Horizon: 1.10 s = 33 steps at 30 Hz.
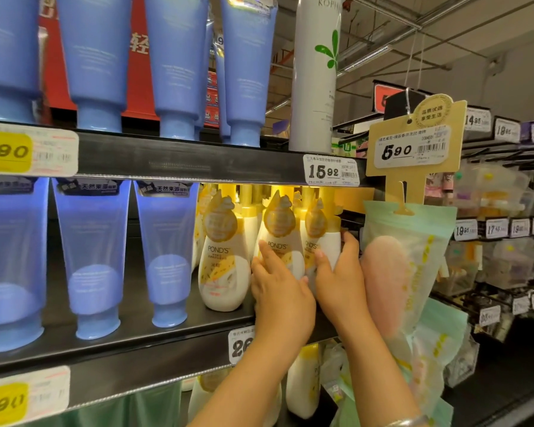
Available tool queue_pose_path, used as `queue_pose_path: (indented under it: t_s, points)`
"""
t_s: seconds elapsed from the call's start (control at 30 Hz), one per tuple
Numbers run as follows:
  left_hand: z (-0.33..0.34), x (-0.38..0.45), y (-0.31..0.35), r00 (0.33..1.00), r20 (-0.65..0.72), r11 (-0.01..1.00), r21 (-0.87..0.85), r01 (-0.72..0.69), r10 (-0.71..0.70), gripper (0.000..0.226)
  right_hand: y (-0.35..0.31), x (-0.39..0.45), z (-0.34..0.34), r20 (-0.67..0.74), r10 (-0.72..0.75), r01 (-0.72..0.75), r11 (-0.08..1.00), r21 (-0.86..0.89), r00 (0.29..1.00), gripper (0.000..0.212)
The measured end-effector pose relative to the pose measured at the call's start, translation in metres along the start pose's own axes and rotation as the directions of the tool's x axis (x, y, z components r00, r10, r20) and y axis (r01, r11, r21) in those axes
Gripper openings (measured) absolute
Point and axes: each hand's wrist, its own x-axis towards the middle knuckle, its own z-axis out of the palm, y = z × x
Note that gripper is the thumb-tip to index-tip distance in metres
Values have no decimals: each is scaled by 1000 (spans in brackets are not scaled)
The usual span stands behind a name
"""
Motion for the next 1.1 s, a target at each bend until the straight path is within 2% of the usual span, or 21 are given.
queue_pose_path:
  t_s: [0.27, 0.6, 0.9, 1.1]
  points:
    - [1, 13, -7, 1000, -13, 1000, -22, -21, 21, 100, 1, 0, 2, 6, 11, -11, 1000, -16, 1000, 56]
    - [0, 13, -9, 993, -97, 997, -14, -75, 73, 91, 2, 1, -1, 50, 20, -12, 989, -145, 999, 66]
    - [-11, 7, -5, 999, -24, 995, -88, -48, 46, 91, -3, 5, 2, 17, 83, -78, 980, -186, 996, 64]
    - [-21, 1, -2, 999, 14, 984, -173, -31, 34, 75, -7, 4, 2, 7, 114, -111, 976, -187, 993, 62]
